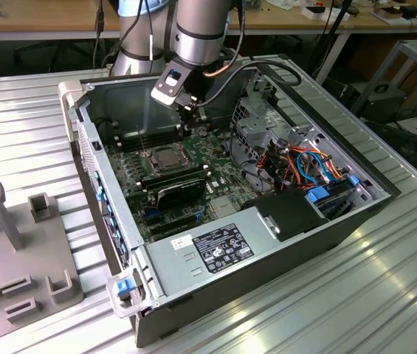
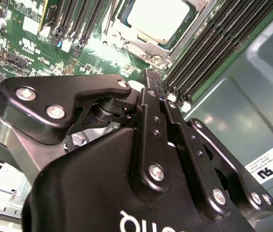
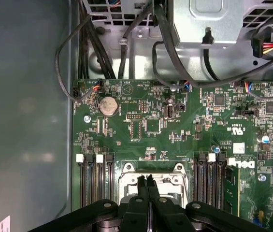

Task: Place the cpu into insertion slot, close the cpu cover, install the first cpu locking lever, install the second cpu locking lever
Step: 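Close the cpu cover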

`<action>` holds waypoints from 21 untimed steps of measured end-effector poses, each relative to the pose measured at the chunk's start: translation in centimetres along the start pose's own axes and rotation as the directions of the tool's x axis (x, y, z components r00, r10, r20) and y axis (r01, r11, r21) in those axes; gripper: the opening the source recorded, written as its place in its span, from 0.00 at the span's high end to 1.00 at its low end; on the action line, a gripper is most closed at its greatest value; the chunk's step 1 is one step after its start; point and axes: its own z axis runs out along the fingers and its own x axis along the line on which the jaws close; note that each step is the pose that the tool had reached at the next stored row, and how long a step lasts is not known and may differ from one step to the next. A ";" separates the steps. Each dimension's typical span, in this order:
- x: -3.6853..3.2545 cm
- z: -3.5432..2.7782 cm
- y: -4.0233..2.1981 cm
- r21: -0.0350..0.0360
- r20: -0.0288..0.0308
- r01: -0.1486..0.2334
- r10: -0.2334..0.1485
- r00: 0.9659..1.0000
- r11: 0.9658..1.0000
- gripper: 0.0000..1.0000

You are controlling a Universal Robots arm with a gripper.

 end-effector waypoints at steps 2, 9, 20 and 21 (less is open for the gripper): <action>0.00 0.03 -0.46 0.000 0.000 0.000 0.000 1.000 1.000 0.89; 0.01 0.41 -1.96 0.000 0.000 0.001 -0.001 1.000 1.000 0.89; 0.03 1.97 -4.59 0.000 0.000 0.002 -0.002 1.000 1.000 0.89; 0.03 1.98 -4.80 0.000 0.000 0.002 -0.002 1.000 1.000 0.89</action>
